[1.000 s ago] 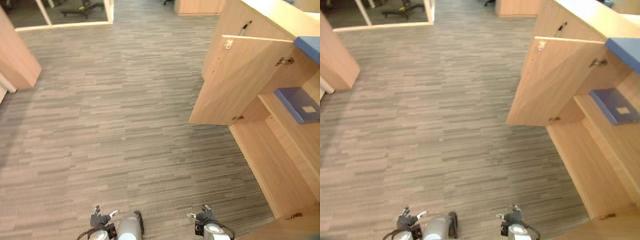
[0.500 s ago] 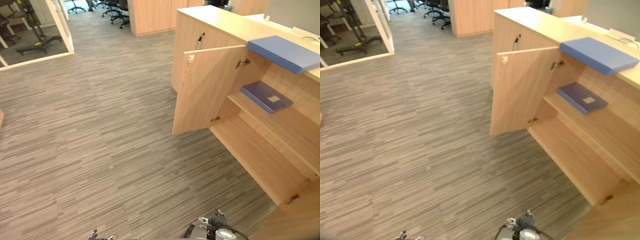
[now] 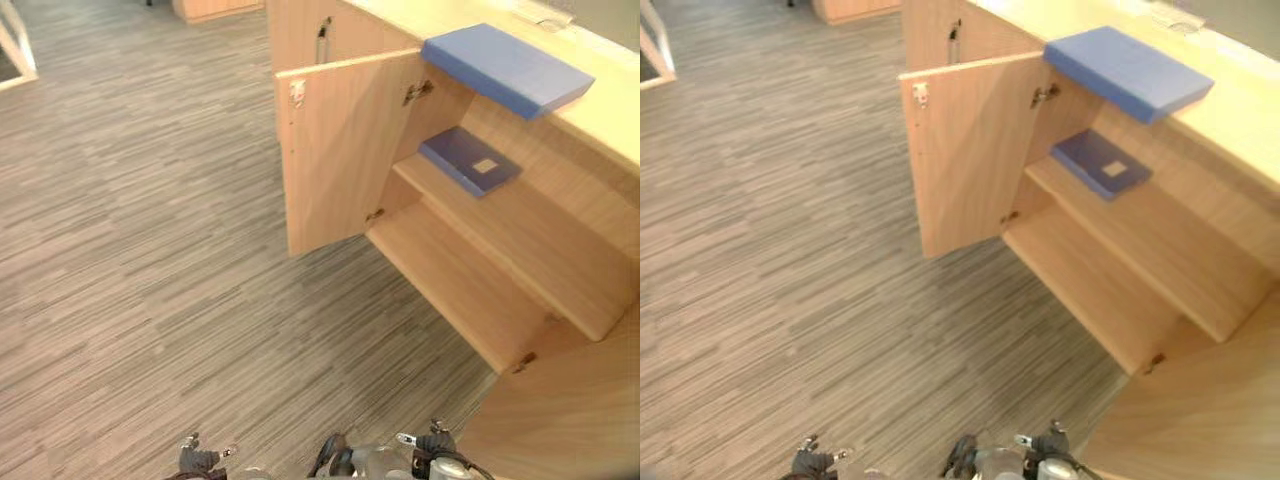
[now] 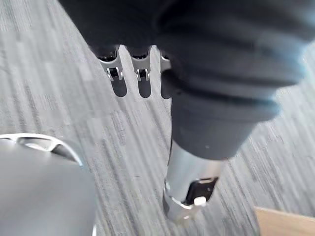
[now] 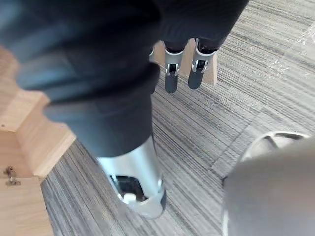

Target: Walk over to the cabinet, pick up the folder, carry it to the office cabinet, place the folder inside the office cabinet, then close the office cabinet door

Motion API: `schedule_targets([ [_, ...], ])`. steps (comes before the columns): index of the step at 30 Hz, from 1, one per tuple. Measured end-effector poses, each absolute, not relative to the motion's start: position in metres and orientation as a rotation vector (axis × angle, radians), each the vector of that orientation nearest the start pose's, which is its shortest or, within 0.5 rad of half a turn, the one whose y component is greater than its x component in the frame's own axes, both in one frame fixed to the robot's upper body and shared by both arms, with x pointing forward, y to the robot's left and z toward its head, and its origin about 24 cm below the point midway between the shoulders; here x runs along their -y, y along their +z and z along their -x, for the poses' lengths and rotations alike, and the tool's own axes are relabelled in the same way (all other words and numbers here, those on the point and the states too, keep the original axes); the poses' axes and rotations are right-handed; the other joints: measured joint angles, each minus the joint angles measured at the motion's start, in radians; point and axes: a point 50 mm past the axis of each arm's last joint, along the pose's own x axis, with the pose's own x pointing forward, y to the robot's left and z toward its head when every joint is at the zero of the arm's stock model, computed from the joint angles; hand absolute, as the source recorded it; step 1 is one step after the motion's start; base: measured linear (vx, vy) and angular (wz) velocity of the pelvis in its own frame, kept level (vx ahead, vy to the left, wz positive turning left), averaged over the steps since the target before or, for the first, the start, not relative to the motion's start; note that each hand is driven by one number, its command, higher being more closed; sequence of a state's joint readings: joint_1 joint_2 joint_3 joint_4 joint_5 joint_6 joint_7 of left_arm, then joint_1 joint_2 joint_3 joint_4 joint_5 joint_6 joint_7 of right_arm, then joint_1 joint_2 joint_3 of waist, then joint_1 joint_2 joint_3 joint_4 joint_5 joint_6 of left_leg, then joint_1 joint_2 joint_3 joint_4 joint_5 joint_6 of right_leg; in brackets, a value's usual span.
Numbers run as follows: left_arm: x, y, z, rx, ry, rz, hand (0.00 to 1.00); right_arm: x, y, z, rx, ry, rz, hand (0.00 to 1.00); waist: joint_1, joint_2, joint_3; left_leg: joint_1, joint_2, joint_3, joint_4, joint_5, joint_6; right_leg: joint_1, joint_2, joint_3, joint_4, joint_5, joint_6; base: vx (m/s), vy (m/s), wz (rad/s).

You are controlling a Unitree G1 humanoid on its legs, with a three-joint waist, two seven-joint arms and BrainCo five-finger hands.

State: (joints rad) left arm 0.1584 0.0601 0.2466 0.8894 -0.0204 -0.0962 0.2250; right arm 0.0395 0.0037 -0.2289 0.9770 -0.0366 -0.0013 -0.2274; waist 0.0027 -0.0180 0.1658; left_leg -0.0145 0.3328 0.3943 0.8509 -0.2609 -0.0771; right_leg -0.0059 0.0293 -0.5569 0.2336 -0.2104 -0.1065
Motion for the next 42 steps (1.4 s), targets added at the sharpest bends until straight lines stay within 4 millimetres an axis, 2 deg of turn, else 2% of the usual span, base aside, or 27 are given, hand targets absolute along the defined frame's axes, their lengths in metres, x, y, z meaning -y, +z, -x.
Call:
schedule_targets([
  [2, -0.228, -0.141, -0.098, -0.911, 0.535, -0.044, 0.00, 0.188, -0.151, -0.123, -1.014, -0.392, 0.034, 0.00, 0.016, -0.003, 0.003, -0.075, 0.001, -0.025, 0.126, -0.034, 0.019, 0.056, 0.022, 0.086, -0.032, 0.000, -0.001, 0.38, 0.074, -1.41],
  [4, -0.228, -0.140, -0.101, -0.893, 0.541, -0.041, 0.00, 0.188, -0.151, -0.124, -1.013, -0.393, 0.030, 0.00, 0.029, -0.004, 0.005, -0.156, -0.022, -0.054, 0.117, -0.051, 0.046, 0.097, 0.024, 0.170, -0.057, 0.000, 0.001, 0.33, 0.112, -1.39],
  [6, -0.231, -0.139, -0.097, -0.892, 0.583, -0.037, 0.00, 0.186, -0.153, -0.122, -1.028, -0.392, 0.028, 0.00, 0.055, -0.015, 0.016, -0.245, -0.073, -0.139, -0.029, -0.066, 0.043, 0.130, -0.005, 0.286, -0.060, 0.003, 0.010, 0.29, 0.201, -1.52],
  [7, -0.232, -0.139, -0.096, -0.894, 0.601, -0.033, 0.00, 0.185, -0.153, -0.121, -1.030, -0.392, 0.027, 0.00, 0.056, -0.021, 0.021, -0.255, -0.092, -0.170, -0.089, -0.064, 0.039, 0.140, -0.020, 0.303, -0.064, 0.002, 0.024, 0.32, 0.255, -1.27],
  [8, -0.233, -0.140, -0.092, -0.900, 0.633, -0.022, 0.00, 0.186, -0.154, -0.118, -1.038, -0.397, 0.030, 0.00, 0.056, -0.027, 0.026, -0.268, -0.126, -0.244, -0.232, -0.045, 0.016, 0.163, -0.051, 0.330, -0.078, 0.002, 0.051, 0.29, 0.229, -0.96],
  [9, -0.233, -0.140, -0.089, -0.903, 0.666, -0.007, 0.00, 0.188, -0.155, -0.115, -1.044, -0.404, 0.035, 0.00, 0.055, -0.026, 0.028, -0.281, -0.151, -0.320, -0.370, -0.006, 0.005, 0.185, -0.079, 0.351, -0.092, 0.000, 0.081, 0.32, 0.289, -0.81],
  [10, -0.232, -0.140, -0.089, -0.902, 0.678, 0.002, 0.00, 0.188, -0.155, -0.114, -1.047, -0.405, 0.036, 0.00, 0.055, -0.025, 0.031, -0.283, -0.159, -0.352, -0.430, 0.018, 0.004, 0.198, -0.093, 0.358, -0.098, -0.003, 0.095, 0.36, 0.373, -0.62],
  [11, -0.232, -0.140, -0.088, -0.898, 0.704, 0.019, 0.00, 0.186, -0.156, -0.111, -1.054, -0.406, 0.034, 0.00, 0.059, -0.026, 0.033, -0.279, -0.163, -0.383, -0.518, 0.102, -0.015, 0.217, -0.121, 0.375, -0.100, -0.011, 0.125, 0.46, 0.512, -0.45],
  [12, -0.231, -0.140, -0.088, -0.895, 0.721, 0.028, 0.00, 0.184, -0.156, -0.109, -1.060, -0.409, 0.023, 0.00, 0.064, -0.023, 0.029, -0.253, -0.182, -0.386, -0.546, 0.225, -0.045, 0.226, -0.148, 0.376, -0.101, -0.010, 0.140, 0.39, 0.473, -0.47],
  [13, -0.231, -0.140, -0.089, -0.891, 0.731, 0.037, 0.00, 0.183, -0.157, -0.108, -1.060, -0.413, 0.016, 0.00, 0.067, -0.024, 0.026, -0.245, -0.195, -0.386, -0.550, 0.269, -0.041, 0.226, -0.163, 0.381, -0.103, -0.002, 0.152, 0.38, 0.507, -0.54],
  [14, -0.234, -0.138, -0.089, -0.877, 0.764, 0.051, 0.00, 0.174, -0.156, -0.112, -1.053, -0.416, -0.026, 0.00, 0.076, -0.055, 0.014, -0.251, -0.227, -0.373, -0.521, 0.226, -0.032, 0.208, -0.196, 0.400, -0.097, 0.027, 0.156, 0.27, 0.395, -0.57],
  [15, -0.235, -0.137, -0.088, -0.871, 0.782, 0.068, 0.00, 0.170, -0.155, -0.116, -1.044, -0.416, -0.045, 0.00, 0.080, -0.060, 0.011, -0.252, -0.236, -0.370, -0.498, 0.198, -0.023, 0.198, -0.208, 0.407, -0.091, 0.050, 0.160, 0.33, 0.469, -0.85],
  [17, -0.233, -0.139, -0.083, -0.877, 0.834, 0.126, 0.00, 0.160, -0.154, -0.122, -1.035, -0.391, -0.064, 0.00, 0.088, -0.054, -0.007, -0.234, -0.241, -0.298, -0.441, 0.143, 0.010, 0.193, -0.242, 0.446, -0.090, 0.123, 0.191, 0.34, 0.438, -0.88],
  [20, -0.229, -0.141, -0.081, -0.879, 0.836, 0.162, 0.00, 0.159, -0.153, -0.127, -1.023, -0.388, -0.075, 0.00, 0.101, -0.054, -0.063, -0.201, -0.265, -0.204, -0.430, 0.111, 0.066, 0.141, -0.304, 0.460, -0.095, 0.214, 0.198, 0.24, 0.285, -0.96],
  [22, -0.228, -0.141, -0.083, -0.876, 0.808, 0.162, 0.00, 0.160, -0.153, -0.127, -1.023, -0.385, -0.071, 0.00, 0.101, -0.058, -0.070, -0.157, -0.300, -0.182, -0.458, 0.104, 0.080, 0.121, -0.348, 0.476, -0.054, 0.223, 0.197, 0.18, 0.202, -0.77],
  [26, -0.221, -0.145, -0.082, -0.902, 0.726, 0.169, 0.00, 0.166, -0.157, -0.115, -1.061, -0.368, -0.037, 0.00, 0.092, -0.037, -0.097, -0.064, -0.369, -0.193, -0.571, 0.111, 0.096, 0.020, -0.411, 0.491, 0.134, 0.226, 0.193, 0.07, 0.097, -0.34],
  [28, -0.219, -0.147, -0.080, -0.911, 0.713, 0.187, 0.00, 0.171, -0.159, -0.108, -1.081, -0.400, -0.055, 0.00, 0.086, -0.036, -0.101, -0.016, -0.395, -0.196, -0.626, 0.120, 0.109, -0.017, -0.450, 0.460, 0.233, 0.233, 0.182, 0.06, 0.065, -0.07],
  [30, -0.218, -0.150, -0.075, -0.936, 0.698, 0.197, 0.00, 0.181, -0.160, -0.103, -1.094, -0.415, -0.034, 0.00, 0.064, -0.028, -0.106, 0.033, -0.421, -0.188, -0.681, 0.136, 0.121, -0.039, -0.506, 0.368, 0.305, 0.256, 0.148, 0.04, 0.069, -0.13],
  [31, -0.218, -0.151, -0.073, -0.943, 0.696, 0.197, 0.00, 0.182, -0.160, -0.103, -1.096, -0.417, -0.032, 0.00, 0.061, -0.022, -0.107, 0.038, -0.422, -0.181, -0.692, 0.141, 0.122, -0.046, -0.513, 0.347, 0.315, 0.259, 0.141, 0.04, 0.066, -0.25],
  [32, -0.219, -0.152, -0.070, -0.955, 0.693, 0.197, 0.00, 0.184, -0.159, -0.105, -1.088, -0.425, -0.038, 0.00, 0.049, -0.015, -0.104, 0.053, -0.416, -0.173, -0.715, 0.153, 0.125, -0.052, -0.516, 0.298, 0.342, 0.249, 0.149, 0.01, -0.006, -0.27],
  [34, -0.219, -0.155, -0.064, -0.988, 0.678, 0.197, 0.00, 0.187, -0.157, -0.111, -1.070, -0.432, -0.042, 0.00, 0.040, 0.003, -0.085, 0.089, -0.385, -0.158, -0.749, 0.167, 0.120, -0.082, -0.466, 0.247, 0.419, 0.139, 0.163, -0.01, -0.058, -0.36],
  [35, -0.218, -0.156, -0.061, -1.006, 0.673, 0.197, 0.00, 0.189, -0.156, -0.115, -1.055, -0.430, -0.039, 0.00, 0.035, 0.014, -0.070, 0.115, -0.361, -0.150, -0.767, 0.171, 0.117, -0.104, -0.407, 0.217, 0.446, 0.050, 0.168, -0.06, -0.123, -0.43],
  [36, -0.217, -0.157, -0.061, -1.009, 0.663, 0.193, 0.00, 0.190, -0.155, -0.118, -1.044, -0.426, -0.037, 0.00, 0.035, 0.017, -0.053, 0.140, -0.345, -0.137, -0.791, 0.163, 0.122, -0.128, -0.345, 0.188, 0.425, 0.011, 0.164, -0.07, -0.136, -0.37],
  [38, -0.221, -0.156, -0.060, -1.013, 0.644, 0.175, 0.00, 0.190, -0.154, -0.120, -1.041, -0.422, -0.039, 0.00, 0.032, 0.001, -0.035, 0.167, -0.353, -0.137, -0.821, 0.157, 0.115, -0.152, -0.291, 0.172, 0.289, 0.016, 0.165, -0.09, -0.161, -0.08],
  [39, -0.224, -0.156, -0.060, -1.010, 0.639, 0.166, 0.00, 0.189, -0.155, -0.116, -1.051, -0.423, -0.042, 0.00, 0.018, -0.015, -0.021, 0.189, -0.375, -0.169, -0.842, 0.157, 0.115, -0.151, -0.285, 0.182, 0.203, 0.050, 0.148, -0.04, -0.174, 0.32],
  [40, -0.224, -0.156, -0.058, -1.016, 0.638, 0.162, 0.00, 0.191, -0.156, -0.112, -1.058, -0.433, -0.049, 0.00, 0.008, -0.022, -0.022, 0.199, -0.381, -0.190, -0.853, 0.158, 0.113, -0.143, -0.280, 0.187, 0.197, 0.074, 0.146, 0.07, -0.195, 0.47],
  [42, -0.219, -0.158, -0.057, -1.025, 0.642, 0.180, 0.00, 0.194, -0.156, -0.113, -1.054, -0.431, -0.035, 0.00, 0.010, -0.002, -0.018, 0.203, -0.351, -0.240, -0.872, 0.174, 0.071, -0.140, -0.230, 0.177, 0.173, 0.065, 0.133, 0.13, -0.219, 0.13],
])
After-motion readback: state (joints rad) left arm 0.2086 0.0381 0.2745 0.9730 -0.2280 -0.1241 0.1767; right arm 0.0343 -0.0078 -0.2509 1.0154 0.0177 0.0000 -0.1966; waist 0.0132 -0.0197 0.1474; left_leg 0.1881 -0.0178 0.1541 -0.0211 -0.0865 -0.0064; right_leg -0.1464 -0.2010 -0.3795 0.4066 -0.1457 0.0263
